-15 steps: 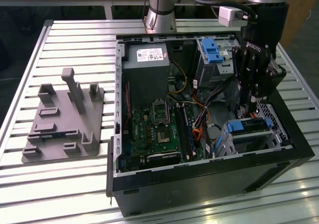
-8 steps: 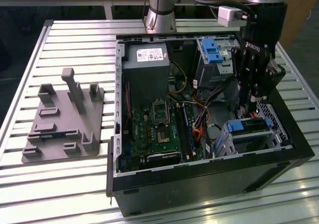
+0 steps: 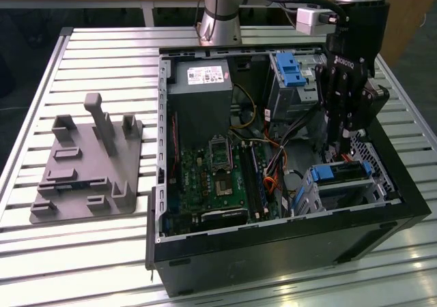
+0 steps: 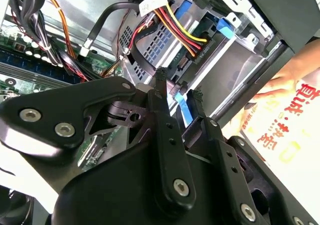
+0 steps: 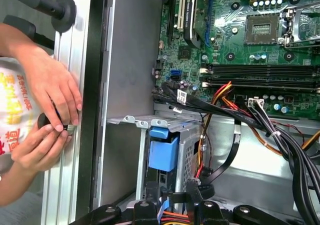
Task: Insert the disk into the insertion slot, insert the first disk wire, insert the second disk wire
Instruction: 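Insert the second disk wire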
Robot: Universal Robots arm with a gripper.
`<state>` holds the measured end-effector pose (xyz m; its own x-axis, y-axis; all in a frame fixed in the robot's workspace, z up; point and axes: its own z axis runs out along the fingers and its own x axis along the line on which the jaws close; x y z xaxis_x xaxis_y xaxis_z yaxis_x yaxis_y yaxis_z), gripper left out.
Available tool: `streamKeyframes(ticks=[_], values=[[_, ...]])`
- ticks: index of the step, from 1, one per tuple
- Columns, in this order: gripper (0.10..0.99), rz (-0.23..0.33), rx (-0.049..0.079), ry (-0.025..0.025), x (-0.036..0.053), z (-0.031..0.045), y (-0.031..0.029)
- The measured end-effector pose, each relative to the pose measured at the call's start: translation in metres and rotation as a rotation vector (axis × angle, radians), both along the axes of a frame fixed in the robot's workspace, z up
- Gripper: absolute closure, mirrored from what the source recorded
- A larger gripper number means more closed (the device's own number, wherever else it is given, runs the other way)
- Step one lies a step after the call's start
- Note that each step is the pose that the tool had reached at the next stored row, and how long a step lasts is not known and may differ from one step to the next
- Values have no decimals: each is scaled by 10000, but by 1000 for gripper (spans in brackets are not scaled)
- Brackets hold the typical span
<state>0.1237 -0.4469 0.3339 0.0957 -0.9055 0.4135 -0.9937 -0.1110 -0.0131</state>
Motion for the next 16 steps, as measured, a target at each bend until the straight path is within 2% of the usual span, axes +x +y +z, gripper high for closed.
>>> streamKeyframes(ticks=[3,11,13,16], values=[[725,40,-43,-2,-3,-5,1],[725,59,-33,-40,-5,-10,1],[725,55,-29,-63,-19,-11,2],[725,58,-31,-66,-20,-10,2]])
